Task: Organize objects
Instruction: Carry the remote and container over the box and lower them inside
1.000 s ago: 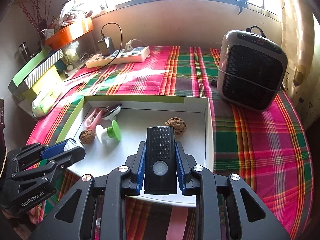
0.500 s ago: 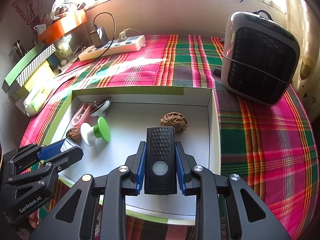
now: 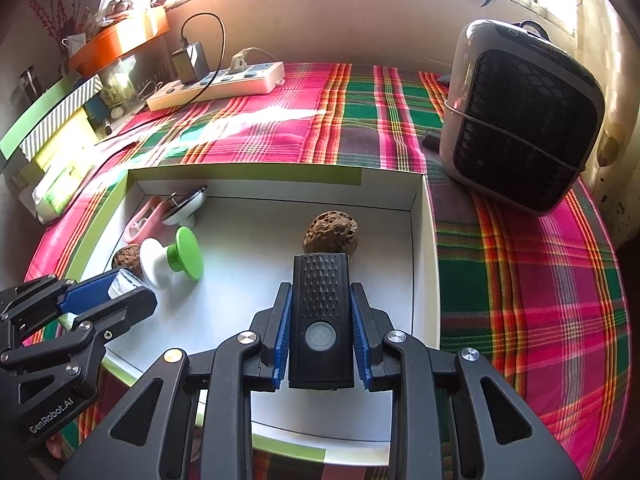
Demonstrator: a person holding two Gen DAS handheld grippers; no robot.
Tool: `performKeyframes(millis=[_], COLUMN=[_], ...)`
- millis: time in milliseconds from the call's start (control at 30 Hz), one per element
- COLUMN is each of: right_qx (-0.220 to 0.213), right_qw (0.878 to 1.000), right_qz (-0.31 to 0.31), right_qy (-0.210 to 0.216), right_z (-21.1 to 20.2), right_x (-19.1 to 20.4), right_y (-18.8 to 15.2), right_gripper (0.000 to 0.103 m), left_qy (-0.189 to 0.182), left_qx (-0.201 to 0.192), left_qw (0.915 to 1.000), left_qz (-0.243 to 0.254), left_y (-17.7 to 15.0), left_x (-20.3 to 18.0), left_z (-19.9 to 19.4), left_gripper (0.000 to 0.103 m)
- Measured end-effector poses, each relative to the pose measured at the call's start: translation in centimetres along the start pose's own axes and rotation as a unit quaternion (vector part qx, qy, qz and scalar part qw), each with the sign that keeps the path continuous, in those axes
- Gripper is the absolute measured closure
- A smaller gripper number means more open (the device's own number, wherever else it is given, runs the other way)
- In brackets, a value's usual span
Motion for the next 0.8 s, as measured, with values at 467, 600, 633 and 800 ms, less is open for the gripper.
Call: performKeyframes(millis=[467, 600, 633, 800], right_qx=[-0.004, -0.004, -0.003, -0.003], right_qw=[1.000, 1.000, 1.000, 1.000], right_qz=[-0.002, -0.003, -0.003, -0.003], right_qy=[-0.004, -0.006, -0.006, -0.004], right_z=[0.13, 0.12, 0.12, 0.12], right_x=[0.11, 0.18, 0.19, 0.18], right_y=[-0.02, -0.05, -0.04, -0.05], right_gripper=[0.075, 0.075, 0.075, 0.075], left_qy=[0.005, 0.007, 0.007, 0.006], left_qx=[0.011, 0.013, 0.013, 0.013], left_qw=[0.9999, 0.9999, 0.9999, 0.9999], left_qz=[-0.004, -0.002, -0.001, -0.003], left_y=[-0.24, -0.28, -0.30, -0.33], left_x=[0.26, 0.20, 0.18, 0.16], left_z=[0.67, 0.65, 0.64, 0.57], left_gripper=[0.077, 0.077, 0.077, 0.077])
Point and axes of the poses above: each gripper's, at about its wrist camera, not at the fingertips, and z roughly the way its jaws point, x to its left, y to its top, the point moved 2 cm from there along z, roughly the way its jaws point, and after that the axes turned 10 degrees about -z, right-handed, at the moved point
